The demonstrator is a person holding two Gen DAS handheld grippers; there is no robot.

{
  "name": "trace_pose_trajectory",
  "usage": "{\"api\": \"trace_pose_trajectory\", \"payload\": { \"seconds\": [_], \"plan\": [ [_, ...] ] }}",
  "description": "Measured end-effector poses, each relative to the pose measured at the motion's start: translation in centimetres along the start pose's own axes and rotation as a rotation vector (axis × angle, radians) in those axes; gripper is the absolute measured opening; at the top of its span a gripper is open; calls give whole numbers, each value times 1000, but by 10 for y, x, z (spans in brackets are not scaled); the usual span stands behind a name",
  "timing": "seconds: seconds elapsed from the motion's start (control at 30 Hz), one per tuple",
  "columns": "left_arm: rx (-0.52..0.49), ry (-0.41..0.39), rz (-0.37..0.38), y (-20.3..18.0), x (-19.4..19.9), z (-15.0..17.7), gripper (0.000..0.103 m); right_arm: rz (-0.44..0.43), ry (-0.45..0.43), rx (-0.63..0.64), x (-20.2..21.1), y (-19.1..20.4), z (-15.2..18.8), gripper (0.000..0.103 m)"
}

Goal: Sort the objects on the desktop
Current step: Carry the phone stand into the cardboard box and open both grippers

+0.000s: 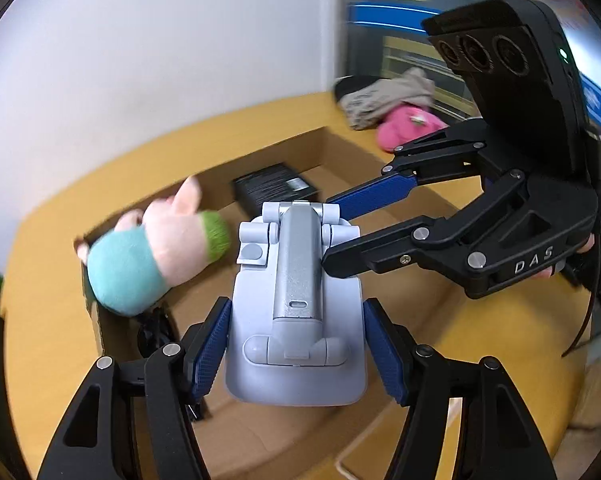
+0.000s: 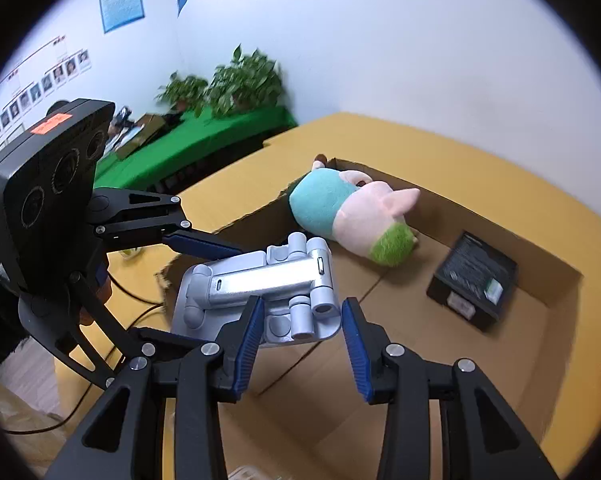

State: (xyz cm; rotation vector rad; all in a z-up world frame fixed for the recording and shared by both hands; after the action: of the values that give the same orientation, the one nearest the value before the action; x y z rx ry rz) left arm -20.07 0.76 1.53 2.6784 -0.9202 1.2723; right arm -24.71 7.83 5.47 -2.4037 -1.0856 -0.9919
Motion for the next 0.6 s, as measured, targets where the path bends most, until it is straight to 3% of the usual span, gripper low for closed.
{"api": "trace_pose_trajectory", "payload": {
  "seconds": [0.3, 0.4, 0.5, 0.6],
  "plan": [
    [312, 113, -46, 65, -59, 27, 69, -146, 184, 54, -102, -15, -4, 39],
    [363, 163, -92, 76, -75, 37, 69, -171, 238, 49, -129, -15, 4, 38],
    [397, 208, -129, 82, -89, 45, 69, -196, 277, 58, -144, -10, 12, 26],
    [429, 243, -139, 83, -100, 52, 69, -177, 310, 72, -156, -8, 21, 26]
  ]
}}
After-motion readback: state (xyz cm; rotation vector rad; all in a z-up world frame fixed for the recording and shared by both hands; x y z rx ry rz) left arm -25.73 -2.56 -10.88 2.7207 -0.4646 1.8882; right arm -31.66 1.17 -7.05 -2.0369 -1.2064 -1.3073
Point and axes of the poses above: each gripper's, at about its wrist camera, not at the fingertips, and x roughly against the way its jaws point, y to its left, z to its underside, the point moved 9 cm from there along -x, roughly the way its jaws point, and after that the axes turned 12 degrees about z, right-handed, at the moved point
